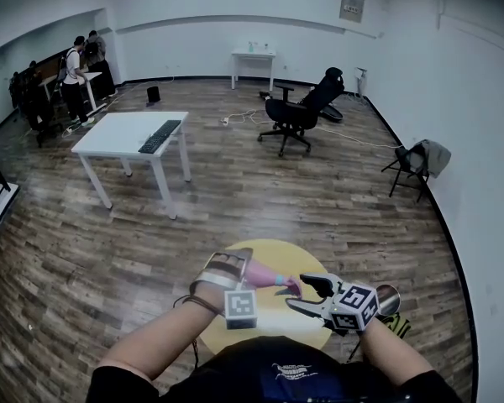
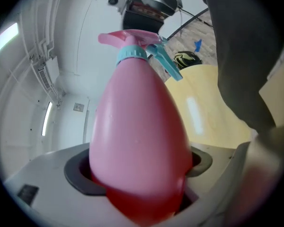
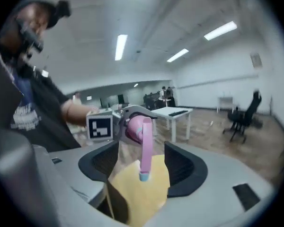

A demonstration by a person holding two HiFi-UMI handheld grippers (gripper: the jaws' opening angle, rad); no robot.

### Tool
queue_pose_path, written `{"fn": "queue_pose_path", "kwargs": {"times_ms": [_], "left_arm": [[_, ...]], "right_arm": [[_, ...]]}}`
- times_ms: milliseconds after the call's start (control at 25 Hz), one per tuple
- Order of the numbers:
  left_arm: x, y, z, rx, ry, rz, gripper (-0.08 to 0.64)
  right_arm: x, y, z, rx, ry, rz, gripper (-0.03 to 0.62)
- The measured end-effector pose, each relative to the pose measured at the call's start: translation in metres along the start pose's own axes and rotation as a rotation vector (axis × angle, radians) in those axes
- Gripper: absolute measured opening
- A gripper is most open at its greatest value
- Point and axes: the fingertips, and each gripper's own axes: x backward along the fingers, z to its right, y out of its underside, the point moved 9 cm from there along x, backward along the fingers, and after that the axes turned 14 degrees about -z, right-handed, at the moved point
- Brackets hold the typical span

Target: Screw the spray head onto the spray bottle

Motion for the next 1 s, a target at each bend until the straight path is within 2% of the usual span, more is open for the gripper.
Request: {"fn": "queue_pose_path", "kwargs": {"times_ms": [80,120,160,200,280,320,400,440,520,680,720,760,800,840,880,920,960,1000], "left_arm": [[-0.001,0.007,-0.002,-0.029,-0.046,-0.028,0.480],[-0.001,0.008,-0.002,-0.053,-0.076,-0.033,0.480],[0.000,0.006,-0.003,-0.077,-0.103,-0.029,0.480],[0.002,0.004,-0.004,-0.093,-0.127,-0.016,0.481],[0.007,-0.005,-0.007,-0.084,-0.165,0.034,0.481],[0.010,-0.010,-0.008,-0.062,-0.165,0.063,0.481],[0.015,-0.014,-0.012,-0.017,-0.141,0.096,0.480],[0.016,-0.013,-0.015,-0.004,-0.148,0.091,0.480],[0.018,-0.015,-0.022,-0.002,-0.227,0.053,0.480],[0.008,-0.020,-0.016,0.020,-0.261,-0.009,0.477],[0.005,-0.019,-0.014,0.038,-0.239,0.007,0.479],[0.002,-0.017,-0.012,0.049,-0.190,0.029,0.479],[0.000,-0.015,-0.010,0.052,-0.130,0.046,0.479],[-0.002,-0.012,-0.009,0.049,-0.073,0.053,0.480],[-0.003,-0.009,-0.009,0.045,-0.030,0.050,0.480],[-0.004,-0.006,-0.009,0.039,-0.002,0.045,0.480],[-0.005,-0.003,-0.009,0.033,0.017,0.044,0.480],[-0.006,0.001,-0.008,0.023,0.033,0.050,0.480]], "right_arm": [[0.005,0.000,-0.012,0.393,0.226,-0.116,0.313],[0.000,0.003,-0.016,0.524,0.282,-0.180,0.313],[-0.007,0.005,-0.018,0.572,0.282,-0.224,0.313],[-0.015,0.006,-0.018,0.547,0.239,-0.241,0.311],[-0.024,0.004,-0.015,0.378,0.115,-0.203,0.259],[-0.023,0.003,-0.011,0.261,0.046,-0.162,0.104],[-0.014,0.001,0.002,0.000,-0.116,-0.057,0.046],[-0.010,0.000,0.007,-0.108,-0.188,-0.013,0.049],[-0.008,0.003,0.015,-0.288,-0.306,0.038,0.060],[-0.023,0.024,0.024,-0.828,-0.591,0.237,0.062],[-0.028,0.026,0.022,-0.894,-0.615,0.281,0.074],[-0.030,0.024,0.020,-0.882,-0.600,0.299,0.080],[-0.029,0.020,0.019,-0.797,-0.545,0.286,0.089],[-0.023,0.015,0.018,-0.652,-0.456,0.247,0.089],[-0.014,0.010,0.016,-0.470,-0.344,0.199,0.164],[-0.003,0.007,0.014,-0.263,-0.221,0.148,0.273],[0.006,0.007,0.009,-0.030,-0.097,0.098,0.356],[0.012,0.008,0.004,0.216,0.018,0.052,0.389]]}}
